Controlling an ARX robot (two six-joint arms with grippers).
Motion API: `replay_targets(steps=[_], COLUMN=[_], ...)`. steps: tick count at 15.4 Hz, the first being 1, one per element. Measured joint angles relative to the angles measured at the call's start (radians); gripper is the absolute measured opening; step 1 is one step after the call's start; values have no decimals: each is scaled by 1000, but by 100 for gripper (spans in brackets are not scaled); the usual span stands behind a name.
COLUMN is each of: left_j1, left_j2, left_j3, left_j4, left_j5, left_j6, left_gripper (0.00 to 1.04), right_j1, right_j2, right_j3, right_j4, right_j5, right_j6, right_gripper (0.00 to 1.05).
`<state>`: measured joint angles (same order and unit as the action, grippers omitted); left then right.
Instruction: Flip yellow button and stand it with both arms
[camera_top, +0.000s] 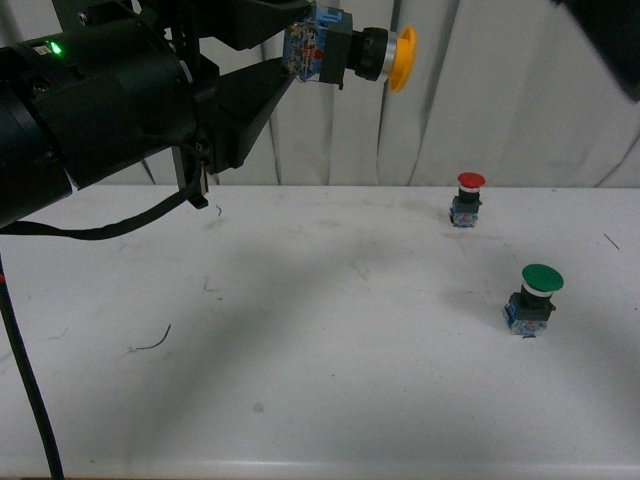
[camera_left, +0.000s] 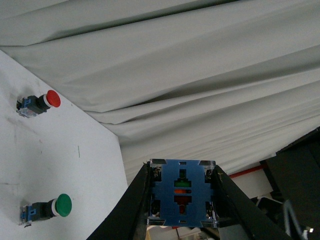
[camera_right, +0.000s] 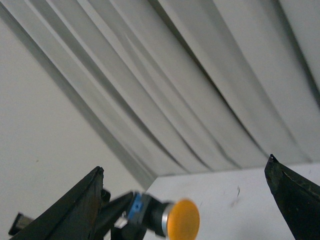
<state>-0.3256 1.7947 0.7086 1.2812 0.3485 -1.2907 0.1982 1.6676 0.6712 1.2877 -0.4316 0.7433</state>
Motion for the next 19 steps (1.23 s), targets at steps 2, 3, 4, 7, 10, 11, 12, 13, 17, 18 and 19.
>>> replay_targets(steps=[2,3,4,7,10,11,12,13,17,18,19], left_j1=[0,0,1,6,10,11,13,15,15,15,15], left_j2=[0,0,0,0,0,0,0,0,0,0,0], left_j3=[0,0,0,0,0,0,0,0,0,0,0], left_j4=[0,0,1,1,1,1,2,2,2,2,2], left_j5=[0,0,0,0,1,3,4,4,5,9,10], left_j6=[0,0,0,0,0,0,0,0,0,0,0], left_gripper=[30,30,30,30,30,30,30,30,30,30,30], right_j1=[25,34,40,58,71,73,76,77,93,106,117], right_j2=[43,62,80,165,179,179,179,179,219,237,244], right_j3=[-64,-72,-72,-56,14,25,31,40,125,156,179], right_j4=[-6,-5,0,-7,-2,0,-1,-2,-2,-5,-4], right_j5=[-34,-39,-42,-33,-26,-32,-38,-49,-64,-63,-61], right_j6=[105,159,200,351,427,443,455,473,531,555,575], right_gripper=[98,98,98,98,98,98,98,98,98,98,98])
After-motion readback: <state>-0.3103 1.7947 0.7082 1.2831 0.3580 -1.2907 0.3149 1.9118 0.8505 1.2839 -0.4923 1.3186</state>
